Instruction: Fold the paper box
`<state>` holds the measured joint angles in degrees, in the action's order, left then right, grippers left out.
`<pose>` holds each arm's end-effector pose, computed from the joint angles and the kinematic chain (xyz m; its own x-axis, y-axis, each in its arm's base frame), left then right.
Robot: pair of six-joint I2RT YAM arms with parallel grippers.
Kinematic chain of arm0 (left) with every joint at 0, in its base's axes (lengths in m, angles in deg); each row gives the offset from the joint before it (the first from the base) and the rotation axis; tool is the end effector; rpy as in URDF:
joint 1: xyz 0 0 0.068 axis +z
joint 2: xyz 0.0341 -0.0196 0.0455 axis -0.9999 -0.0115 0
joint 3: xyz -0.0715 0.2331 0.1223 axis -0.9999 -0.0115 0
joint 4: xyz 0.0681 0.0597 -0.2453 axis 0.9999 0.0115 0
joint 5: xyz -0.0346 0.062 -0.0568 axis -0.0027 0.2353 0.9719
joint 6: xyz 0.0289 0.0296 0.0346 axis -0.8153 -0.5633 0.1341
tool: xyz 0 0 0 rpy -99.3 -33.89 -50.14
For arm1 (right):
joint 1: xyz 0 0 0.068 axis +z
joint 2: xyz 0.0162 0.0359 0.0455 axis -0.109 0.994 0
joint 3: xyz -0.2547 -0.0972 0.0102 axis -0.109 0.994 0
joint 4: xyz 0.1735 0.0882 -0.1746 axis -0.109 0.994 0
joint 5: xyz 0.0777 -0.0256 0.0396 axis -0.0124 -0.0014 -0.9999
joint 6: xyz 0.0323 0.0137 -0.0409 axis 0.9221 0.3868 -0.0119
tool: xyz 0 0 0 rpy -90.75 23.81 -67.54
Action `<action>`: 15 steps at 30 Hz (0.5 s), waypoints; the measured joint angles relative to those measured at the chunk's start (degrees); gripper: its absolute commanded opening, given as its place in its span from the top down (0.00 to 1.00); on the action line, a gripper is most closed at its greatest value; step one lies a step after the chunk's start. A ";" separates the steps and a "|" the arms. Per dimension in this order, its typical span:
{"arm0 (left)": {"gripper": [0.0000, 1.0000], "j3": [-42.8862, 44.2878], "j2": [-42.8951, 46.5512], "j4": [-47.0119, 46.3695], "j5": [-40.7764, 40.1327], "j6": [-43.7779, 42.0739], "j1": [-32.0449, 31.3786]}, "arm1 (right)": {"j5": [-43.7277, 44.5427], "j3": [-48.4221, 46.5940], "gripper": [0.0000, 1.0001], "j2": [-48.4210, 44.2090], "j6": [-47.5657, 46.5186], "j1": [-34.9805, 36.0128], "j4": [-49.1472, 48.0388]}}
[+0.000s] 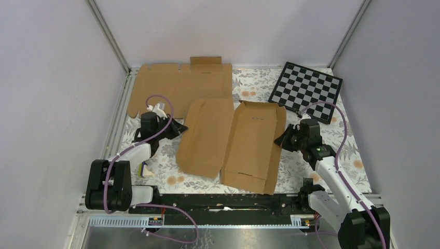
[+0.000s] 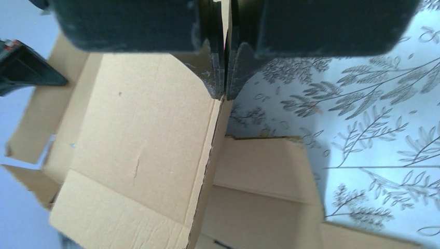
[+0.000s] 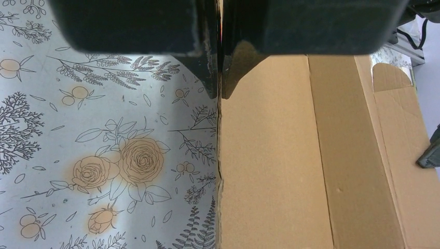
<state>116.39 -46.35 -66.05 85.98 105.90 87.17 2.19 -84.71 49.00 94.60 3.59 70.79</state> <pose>0.2469 -0.0276 0.1753 -0.6896 -0.5140 -0.5102 0.0519 0.6676 -0.7427 0.1881 0.0415 0.2204 -0.6794 0.3470 -0.6465 -0.0478 0.8583 0.5109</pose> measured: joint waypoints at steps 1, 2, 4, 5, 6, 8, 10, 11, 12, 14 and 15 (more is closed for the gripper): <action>1.00 0.39 0.07 1.77 -1.57 -1.29 -0.50 | -0.02 0.00 1.00 0.00 -0.07 0.00 0.04; 1.00 0.68 0.24 3.19 -3.02 -2.16 -1.11 | -0.04 0.00 0.98 0.00 -0.13 0.00 0.15; 1.00 0.85 1.60 5.95 -6.12 -3.80 -2.80 | -0.07 0.00 0.93 0.00 -0.22 0.00 0.50; 1.00 0.87 2.82 7.26 -7.48 -4.50 -3.65 | -0.04 0.00 0.93 0.00 -0.37 0.00 0.66; 1.00 0.87 4.44 8.50 -8.87 -5.03 -4.48 | 0.11 0.00 0.92 0.00 -0.39 0.00 0.79; 1.00 0.87 8.11 10.58 -11.15 -5.75 -5.60 | 0.42 0.00 0.92 0.00 -0.33 0.00 0.63; 1.00 0.92 12.55 12.48 -13.00 -5.99 -6.45 | 1.01 0.00 0.94 -0.02 -0.17 0.00 0.31; 1.00 1.01 14.80 13.29 -13.62 -5.99 -6.78 | 1.22 0.00 0.97 -0.02 0.00 0.00 0.00; 1.00 1.16 16.90 14.01 -14.01 -5.86 -7.06 | 1.29 0.00 0.99 -0.02 0.33 0.00 -0.52; 1.00 1.68 20.06 14.71 -14.08 -5.33 -7.54 | 1.29 0.00 1.00 -0.04 1.09 0.00 -1.60; 1.00 2.05 21.07 14.84 -13.92 -4.92 -7.69 | 1.31 0.00 1.00 -0.04 1.49 0.00 -2.05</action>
<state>118.44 -25.28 -51.20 72.05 100.99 79.47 3.51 -84.71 48.96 96.08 3.59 68.73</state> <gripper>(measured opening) 0.014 0.029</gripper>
